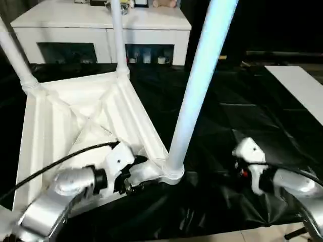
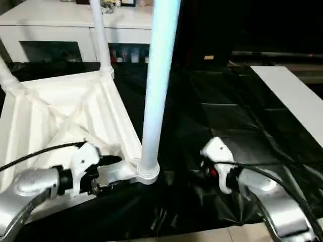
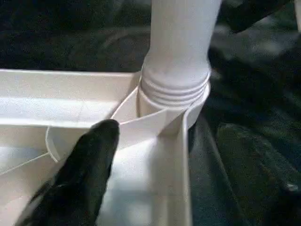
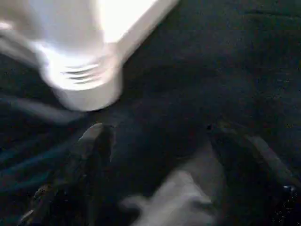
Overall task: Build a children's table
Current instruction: Rotate leg to tighten
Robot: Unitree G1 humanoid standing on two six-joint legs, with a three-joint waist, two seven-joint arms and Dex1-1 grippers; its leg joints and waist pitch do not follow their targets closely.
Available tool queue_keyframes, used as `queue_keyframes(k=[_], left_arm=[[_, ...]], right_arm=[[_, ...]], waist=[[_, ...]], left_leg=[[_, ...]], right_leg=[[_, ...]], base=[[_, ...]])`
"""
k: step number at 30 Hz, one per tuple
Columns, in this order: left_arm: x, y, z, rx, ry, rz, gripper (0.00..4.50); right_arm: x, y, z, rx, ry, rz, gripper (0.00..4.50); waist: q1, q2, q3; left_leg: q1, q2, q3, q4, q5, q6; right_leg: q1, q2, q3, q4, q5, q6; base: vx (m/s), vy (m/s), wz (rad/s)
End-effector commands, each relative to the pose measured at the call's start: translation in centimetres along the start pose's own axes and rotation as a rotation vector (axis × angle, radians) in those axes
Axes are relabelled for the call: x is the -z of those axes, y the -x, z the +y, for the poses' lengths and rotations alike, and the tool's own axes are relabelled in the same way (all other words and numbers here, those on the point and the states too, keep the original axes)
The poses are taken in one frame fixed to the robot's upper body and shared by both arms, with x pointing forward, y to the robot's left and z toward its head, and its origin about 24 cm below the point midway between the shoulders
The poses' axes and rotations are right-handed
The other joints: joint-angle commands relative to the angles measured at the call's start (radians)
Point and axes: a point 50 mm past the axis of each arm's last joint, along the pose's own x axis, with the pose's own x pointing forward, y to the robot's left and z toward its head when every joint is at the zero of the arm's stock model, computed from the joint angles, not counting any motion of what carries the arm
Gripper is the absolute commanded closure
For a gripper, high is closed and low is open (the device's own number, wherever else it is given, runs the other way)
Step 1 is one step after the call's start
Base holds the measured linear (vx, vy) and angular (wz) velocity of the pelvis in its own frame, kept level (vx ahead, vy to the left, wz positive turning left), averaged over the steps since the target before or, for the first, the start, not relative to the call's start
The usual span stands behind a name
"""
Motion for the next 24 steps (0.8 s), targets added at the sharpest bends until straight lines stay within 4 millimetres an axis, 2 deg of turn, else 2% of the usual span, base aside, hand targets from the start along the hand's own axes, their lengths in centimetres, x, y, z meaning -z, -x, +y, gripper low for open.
queue_keyframes(k=[1, 2, 3, 7, 8, 9, 11, 12, 13, 14, 15, 16, 18, 19, 24], left_arm=[[0.6, 0.0, 0.0, 0.021, 0.001, 0.074, 0.96], [0.9, 0.1, 0.0, 0.028, 0.011, 0.108, 0.96], [1.2, 0.2, -0.2, 0.047, 0.012, 0.132, 1.17], [1.5, 0.4, -0.6, 0.075, 0.039, 0.154, 1.26], [1.7, 0.5, -0.6, 0.07, 0.049, 0.165, 1.54], [1.7, 0.5, -0.6, 0.07, 0.049, 0.165, 1.6], [2.1, 0.5, -0.5, 0.039, 0.051, 0.188, 1.61], [2.2, 0.5, -0.3, 0.014, 0.056, 0.194, 1.79], [2.2, 0.5, -0.1, -0.008, 0.061, 0.192, 1.94], [2.1, 0.5, -0.1, -0.01, 0.062, 0.19, 2.02], [2.1, 0.5, -0.1, -0.011, 0.063, 0.189, 2.05], [2.1, 0.6, -0.1, -0.007, 0.065, 0.192, 2.09], [2.2, 0.7, -0.2, -0.007, 0.072, 0.204, 2.17], [2.2, 0.7, -0.3, -0.004, 0.074, 0.208, 2.38], [2.5, 0.9, -0.7, 0.015, 0.097, 0.234, 2.72]], right_arm=[[-0.6, 0.0, 0.3, -0.037, 0.021, -0.02, 0.92], [-0.7, -0.1, 0.3, -0.036, 0.027, -0.025, 0.92], [-0.8, -0.2, 0.3, -0.034, 0.026, -0.029, 0.92], [-0.8, -0.5, 0.3, -0.026, 0.023, -0.034, 0.92], [-0.8, -0.6, 0.3, -0.024, 0.024, -0.034, 0.92], [-0.8, -0.6, 0.3, -0.024, 0.024, -0.034, 0.92], [-0.8, -0.7, 0.3, -0.028, 0.027, -0.033, 0.92], [-0.8, -0.8, 0.3, -0.031, 0.027, -0.035, 0.92], [-0.9, -0.8, 0.4, -0.034, 0.027, -0.038, 0.92], [-0.9, -0.8, 0.4, -0.034, 0.027, -0.038, 0.92], [-0.9, -0.9, 0.4, -0.034, 0.028, -0.038, 0.92], [-0.8, -0.9, 0.5, -0.042, 0.031, -0.036, 0.92], [-0.8, -1.0, 0.5, -0.047, 0.032, -0.032, 0.92], [-0.8, -1.0, 0.5, -0.047, 0.033, -0.031, 0.92], [-0.8, -1.0, 0.5, -0.046, 0.034, -0.033, 0.92]], waist=[[-0.001, 0.004, -0.039], [-0.003, 0.008, -0.04], [-0.004, 0.007, -0.042], [-0.001, 0.012, -0.044], [0.0, 0.012, -0.042], [0.0, 0.012, -0.041], [0.001, 0.012, -0.038], [0.002, 0.012, -0.038], [0.002, 0.006, -0.036], [0.002, 0.007, -0.035], [0.002, 0.009, -0.033], [0.002, 0.006, -0.032], [0.002, 0.007, -0.031], [0.002, 0.006, -0.032], [0.0, 0.006, -0.035]], left_leg=[[-0.004, 0.072, -0.027, -0.101, -0.149, 0.035], [-0.006, 0.072, -0.027, -0.1, -0.131, 0.038], [-0.003, 0.072, -0.025, -0.097, -0.117, 0.043], [0.001, 0.074, -0.022, -0.094, -0.082, 0.059], [0.0, 0.075, -0.022, -0.096, -0.089, 0.06], [0.001, 0.075, -0.021, -0.097, -0.098, 0.058], [0.004, 0.076, -0.019, -0.099, -0.134, 0.05], [0.004, 0.076, -0.019, -0.099, -0.141, 0.048], [0.003, 0.076, -0.019, -0.101, -0.152, 0.044], [0.003, 0.076, -0.019, -0.102, -0.158, 0.041], [0.004, 0.076, -0.02, -0.104, -0.189, 0.032], [0.005, 0.076, -0.02, -0.104, -0.201, 0.028], [0.004, 0.076, -0.021, -0.105, -0.206, 0.024], [0.004, 0.076, -0.021, -0.106, -0.204, 0.022], [0.0, 0.075, -0.021, -0.105, -0.159, 0.032]], right_leg=[[0.023, -0.085, 0.052, -0.079, -0.113, -0.21], [0.024, -0.084, 0.05, -0.077, -0.091, -0.222], [0.023, -0.084, 0.051, -0.076, -0.071, -0.234], [0.022, -0.083, 0.049, -0.069, 0.004, -0.27], [0.023, -0.083, 0.048, -0.069, 0.002, -0.275], [0.022, -0.083, 0.047, -0.07, -0.007, -0.276], [0.021, -0.083, 0.049, -0.074, -0.05, -0.272], [0.021, -0.083, 0.05, -0.075, -0.058, -0.271], [0.021, -0.084, 0.05, -0.077, -0.08, -0.267], [0.021, -0.085, 0.051, -0.077, -0.094, -0.265], [0.019, -0.086, 0.051, -0.083, -0.147, -0.253], [0.018, -0.086, 0.053, -0.085, -0.173, -0.245], [0.017, -0.087, 0.053, -0.087, -0.194, -0.237], [0.016, -0.087, 0.053, -0.087, -0.202, -0.231], [0.018, -0.085, 0.053, -0.084, -0.152, -0.231]], base=[[0.0, 0.0, 0.0], [0.0, 0.0, 0.0], [0.0, 0.0, 0.0], [0.0, 0.0, 0.0], [0.0, 0.0, 0.0], [0.0, 0.0, 0.0], [0.0, 0.0, 0.0], [0.0, 0.0, 0.0], [0.0, 0.0, 0.0], [0.0, 0.0, 0.0], [0.0, 0.0, 0.0], [0.0, 0.0, 0.0], [0.0, 0.0, 0.0], [0.0, 0.0, 0.0], [0.0, 0.0, 0.0]])
